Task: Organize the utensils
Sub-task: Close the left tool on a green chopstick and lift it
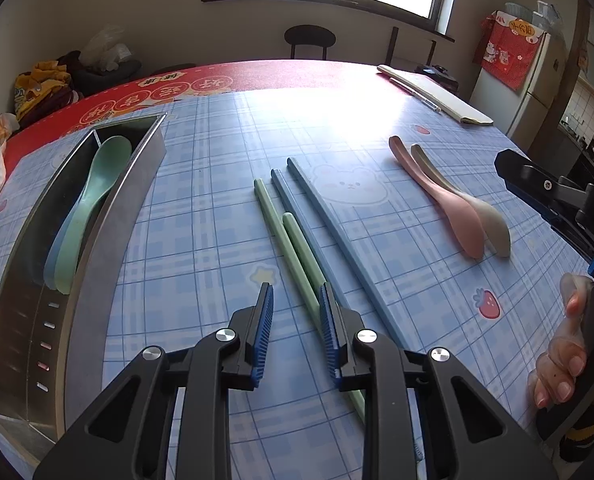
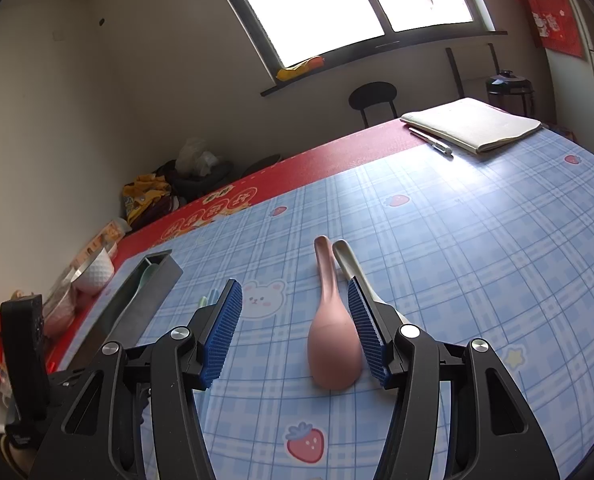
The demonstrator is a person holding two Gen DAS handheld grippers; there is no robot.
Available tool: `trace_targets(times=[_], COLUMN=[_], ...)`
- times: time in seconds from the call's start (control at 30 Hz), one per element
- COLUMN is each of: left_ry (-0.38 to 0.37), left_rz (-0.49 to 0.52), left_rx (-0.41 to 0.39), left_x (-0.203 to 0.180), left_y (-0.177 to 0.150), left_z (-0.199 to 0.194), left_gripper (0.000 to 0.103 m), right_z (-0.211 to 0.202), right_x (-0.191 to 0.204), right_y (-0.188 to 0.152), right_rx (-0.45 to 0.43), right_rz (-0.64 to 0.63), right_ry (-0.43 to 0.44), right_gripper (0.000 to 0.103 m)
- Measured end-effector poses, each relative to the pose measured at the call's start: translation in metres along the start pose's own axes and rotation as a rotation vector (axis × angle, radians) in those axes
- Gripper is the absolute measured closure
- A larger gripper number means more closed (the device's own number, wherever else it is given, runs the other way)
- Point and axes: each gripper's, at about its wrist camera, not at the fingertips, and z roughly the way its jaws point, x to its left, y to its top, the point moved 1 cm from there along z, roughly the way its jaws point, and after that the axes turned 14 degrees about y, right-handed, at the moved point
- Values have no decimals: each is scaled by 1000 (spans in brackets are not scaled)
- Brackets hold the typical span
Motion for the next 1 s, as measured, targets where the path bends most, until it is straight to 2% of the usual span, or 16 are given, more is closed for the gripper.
trace_targets(times=[0.13, 0.23, 0.33, 0.67, 0.83, 0.93, 1.0], left_ry=[12, -13, -8, 0, 15, 39, 28], left_rz=[15, 25, 40, 27, 33, 53, 37], left_rx=[4, 13, 8, 34, 26, -12, -11], left_x=[-2, -2, -2, 21, 21, 17, 20], left_y=[6, 8, 4, -27, -34, -36, -35], left_z=[4, 6, 3, -18, -18, -19, -18], left_gripper=[80, 91, 96, 96, 92, 92, 92], right_z=[-1, -1, -1, -1, -1, 0, 0], right_x=[-2, -5, -6, -10, -8, -8, -9], right_y=[0, 0, 0, 0, -1, -1, -1], right_rx=[0, -2, -1, 1, 4, 2, 1], right_rz=[7, 18, 25, 48, 39, 46, 50], right_ry=[2, 5, 8, 7, 7, 7, 8], right_gripper=[49, 49, 49, 49, 49, 49, 49])
